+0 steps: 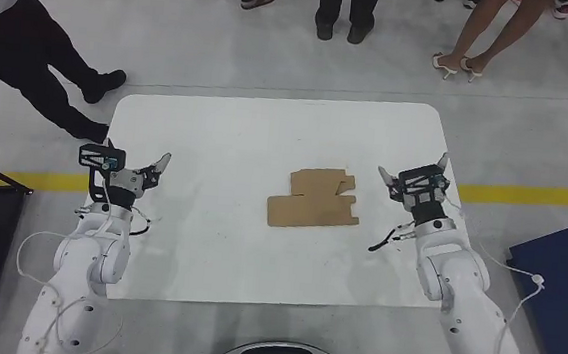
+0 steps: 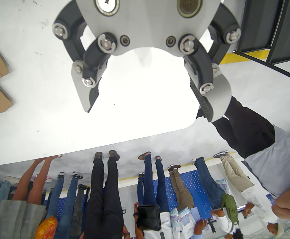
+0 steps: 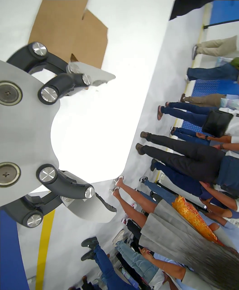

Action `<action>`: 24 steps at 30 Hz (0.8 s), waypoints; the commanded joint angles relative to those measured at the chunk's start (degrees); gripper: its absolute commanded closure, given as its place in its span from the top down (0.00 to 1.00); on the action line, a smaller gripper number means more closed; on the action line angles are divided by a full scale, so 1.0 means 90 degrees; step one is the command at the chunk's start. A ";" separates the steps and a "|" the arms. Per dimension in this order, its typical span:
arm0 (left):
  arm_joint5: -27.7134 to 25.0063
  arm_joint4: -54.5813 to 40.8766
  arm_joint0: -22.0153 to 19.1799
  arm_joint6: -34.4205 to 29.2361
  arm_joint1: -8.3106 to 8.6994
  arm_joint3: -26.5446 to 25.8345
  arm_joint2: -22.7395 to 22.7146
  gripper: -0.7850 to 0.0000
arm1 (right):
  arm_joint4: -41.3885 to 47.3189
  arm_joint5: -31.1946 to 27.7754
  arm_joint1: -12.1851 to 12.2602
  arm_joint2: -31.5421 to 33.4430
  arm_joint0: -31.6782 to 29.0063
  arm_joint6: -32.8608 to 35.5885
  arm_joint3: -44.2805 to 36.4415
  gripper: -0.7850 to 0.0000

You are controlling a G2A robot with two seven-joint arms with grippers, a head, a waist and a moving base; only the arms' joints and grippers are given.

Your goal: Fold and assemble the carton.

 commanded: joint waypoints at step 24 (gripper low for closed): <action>0.0000 0.0000 0.0000 0.0000 0.0000 0.0000 0.0000 1.00 | -0.6160 -0.1893 0.0422 -0.0009 0.0418 -0.1757 0.0380 1.00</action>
